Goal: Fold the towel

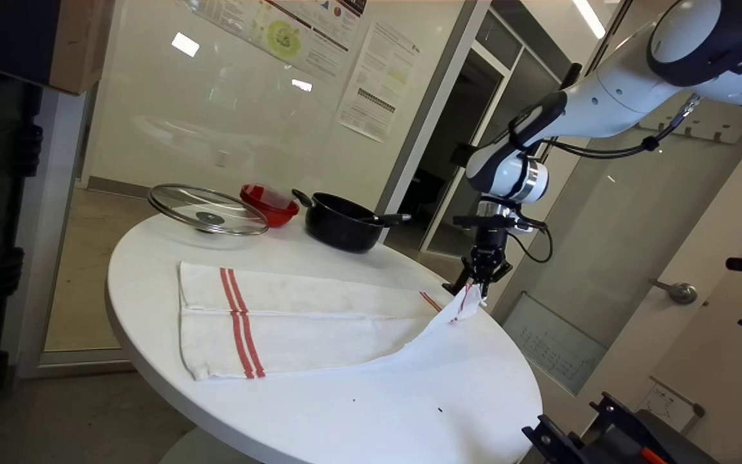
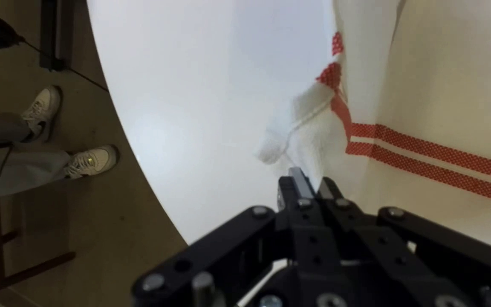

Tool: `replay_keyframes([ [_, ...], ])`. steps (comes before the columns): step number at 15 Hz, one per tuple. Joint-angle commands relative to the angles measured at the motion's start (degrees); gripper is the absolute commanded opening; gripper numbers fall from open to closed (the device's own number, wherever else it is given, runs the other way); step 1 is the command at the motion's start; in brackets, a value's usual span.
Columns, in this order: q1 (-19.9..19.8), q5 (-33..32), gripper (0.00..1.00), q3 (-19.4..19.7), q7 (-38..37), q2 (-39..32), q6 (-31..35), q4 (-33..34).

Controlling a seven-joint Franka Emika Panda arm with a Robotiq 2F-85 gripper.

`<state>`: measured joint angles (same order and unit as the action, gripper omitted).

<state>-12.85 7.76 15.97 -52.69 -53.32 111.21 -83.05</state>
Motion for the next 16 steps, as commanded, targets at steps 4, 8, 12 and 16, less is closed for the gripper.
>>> replay_keyframes([
  [4, 1.1, -1.6, 0.0, -0.1, 0.1, -3.0, 6.4, 3.7],
  [8, 4.3, -6.1, 0.0, 1.1, 0.5, -3.2, 17.4, 2.9],
  [12, 4.6, -6.3, 0.02, 0.7, 0.2, -2.9, 18.9, 2.4],
  [16, 4.8, -6.3, 0.0, 0.8, 0.1, -3.1, 19.4, 2.3],
])
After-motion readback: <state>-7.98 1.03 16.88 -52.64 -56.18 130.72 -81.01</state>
